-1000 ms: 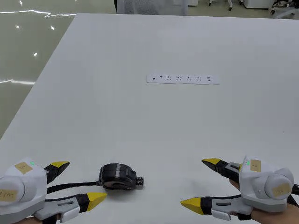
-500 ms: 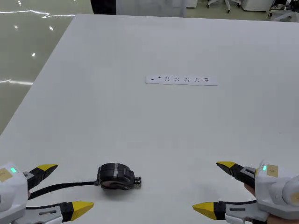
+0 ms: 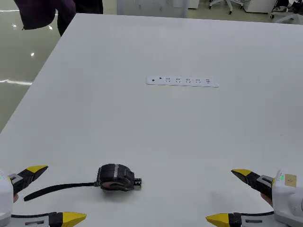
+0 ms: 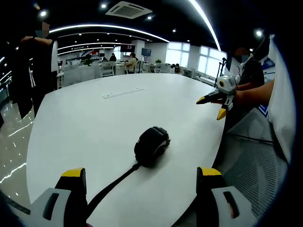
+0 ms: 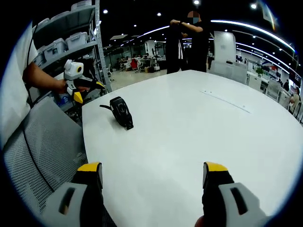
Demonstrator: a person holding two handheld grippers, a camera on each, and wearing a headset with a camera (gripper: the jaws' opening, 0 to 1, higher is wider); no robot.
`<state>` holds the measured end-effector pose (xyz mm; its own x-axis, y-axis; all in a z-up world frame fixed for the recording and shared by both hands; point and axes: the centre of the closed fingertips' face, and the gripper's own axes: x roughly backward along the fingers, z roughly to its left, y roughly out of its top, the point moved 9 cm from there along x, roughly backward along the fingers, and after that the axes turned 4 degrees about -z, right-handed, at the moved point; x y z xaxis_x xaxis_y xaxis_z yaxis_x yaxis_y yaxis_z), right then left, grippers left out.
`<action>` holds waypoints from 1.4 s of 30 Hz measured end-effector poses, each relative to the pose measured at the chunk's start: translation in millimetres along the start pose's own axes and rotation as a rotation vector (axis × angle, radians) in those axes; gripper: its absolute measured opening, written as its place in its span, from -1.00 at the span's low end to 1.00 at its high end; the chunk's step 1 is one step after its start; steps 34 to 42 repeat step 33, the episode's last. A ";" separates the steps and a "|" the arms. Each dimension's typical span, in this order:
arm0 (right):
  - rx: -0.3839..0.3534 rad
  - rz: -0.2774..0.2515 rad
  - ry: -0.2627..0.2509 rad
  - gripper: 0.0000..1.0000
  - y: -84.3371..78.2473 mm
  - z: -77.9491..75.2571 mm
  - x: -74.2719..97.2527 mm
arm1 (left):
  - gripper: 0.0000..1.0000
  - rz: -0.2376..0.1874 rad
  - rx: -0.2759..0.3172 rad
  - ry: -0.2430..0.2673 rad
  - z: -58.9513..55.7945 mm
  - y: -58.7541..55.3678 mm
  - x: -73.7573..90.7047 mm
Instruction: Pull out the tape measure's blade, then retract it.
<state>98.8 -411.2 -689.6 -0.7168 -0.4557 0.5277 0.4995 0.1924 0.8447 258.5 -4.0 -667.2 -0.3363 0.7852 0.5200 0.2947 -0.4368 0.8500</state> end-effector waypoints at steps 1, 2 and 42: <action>-0.002 0.003 0.002 0.77 -1.2 0.2 1.7 | 0.89 -0.001 -0.007 0.005 -0.5 -0.8 0.6; -0.002 0.006 0.001 0.79 -1.9 0.1 2.6 | 0.90 0.002 -0.006 0.003 -0.4 -1.5 0.9; -0.018 0.018 -0.015 0.88 -5.9 1.3 14.3 | 1.00 0.045 0.037 0.005 -1.0 -15.7 8.7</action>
